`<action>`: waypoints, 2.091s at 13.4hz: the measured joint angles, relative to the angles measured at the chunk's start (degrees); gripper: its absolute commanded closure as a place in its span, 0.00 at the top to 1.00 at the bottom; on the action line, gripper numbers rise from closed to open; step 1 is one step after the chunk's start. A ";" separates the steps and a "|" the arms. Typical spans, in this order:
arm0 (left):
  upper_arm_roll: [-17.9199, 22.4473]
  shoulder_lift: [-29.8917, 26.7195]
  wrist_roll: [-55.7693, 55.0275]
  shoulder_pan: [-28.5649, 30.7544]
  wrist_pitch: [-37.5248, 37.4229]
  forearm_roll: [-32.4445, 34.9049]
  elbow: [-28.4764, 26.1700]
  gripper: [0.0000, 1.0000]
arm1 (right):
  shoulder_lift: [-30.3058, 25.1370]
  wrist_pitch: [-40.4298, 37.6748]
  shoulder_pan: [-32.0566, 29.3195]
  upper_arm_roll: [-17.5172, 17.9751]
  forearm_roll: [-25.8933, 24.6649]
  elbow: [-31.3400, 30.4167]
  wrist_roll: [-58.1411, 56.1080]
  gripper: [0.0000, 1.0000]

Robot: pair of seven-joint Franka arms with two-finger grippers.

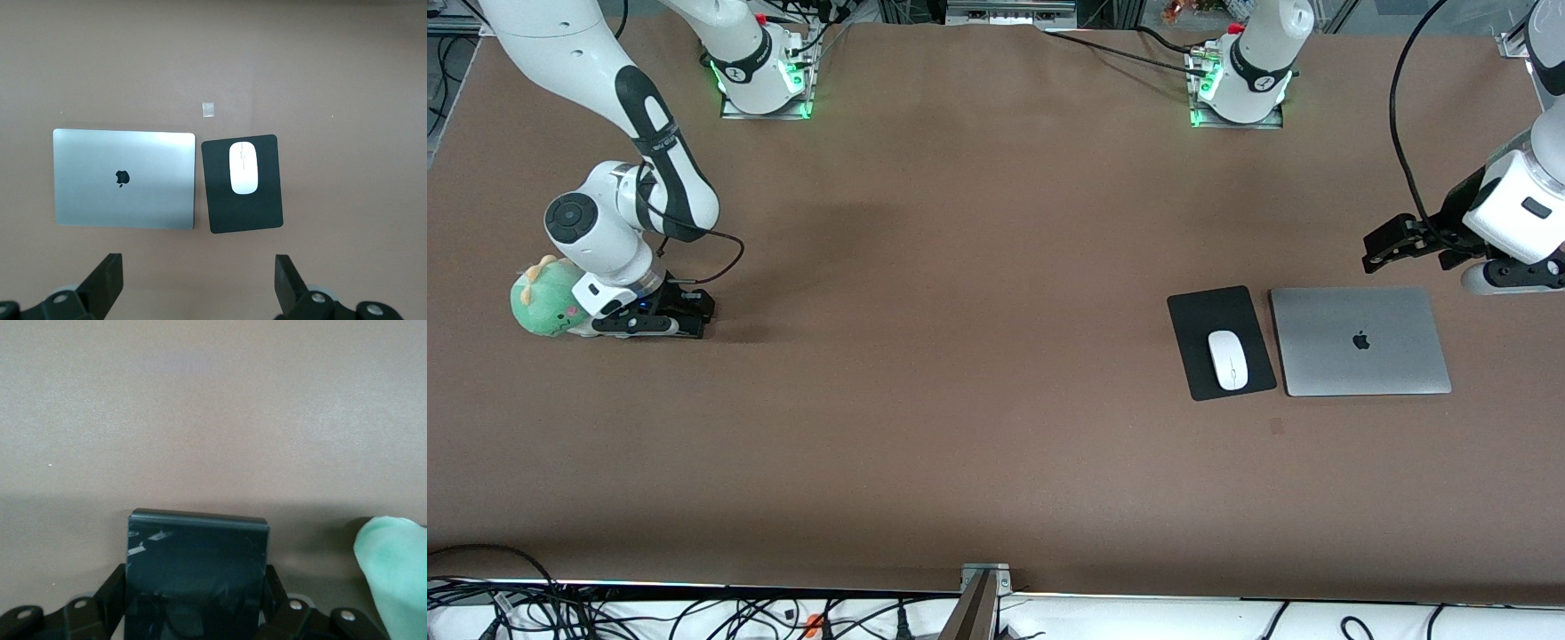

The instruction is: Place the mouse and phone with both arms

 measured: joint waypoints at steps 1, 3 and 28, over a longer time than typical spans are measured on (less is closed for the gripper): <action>0.01 0.00 0.00 0.00 0.00 0.00 0.00 1.00 | 0.02 0.05 -0.01 0.08 0.04 0.28 -0.07 1.00; 0.02 0.00 0.00 0.00 0.01 0.00 0.00 1.00 | 0.02 -0.01 0.01 0.80 0.28 0.88 -0.15 1.00; 0.03 0.01 0.00 0.00 0.04 0.00 0.00 1.00 | -28.66 -57.20 -6.07 6.20 0.49 24.67 5.60 1.00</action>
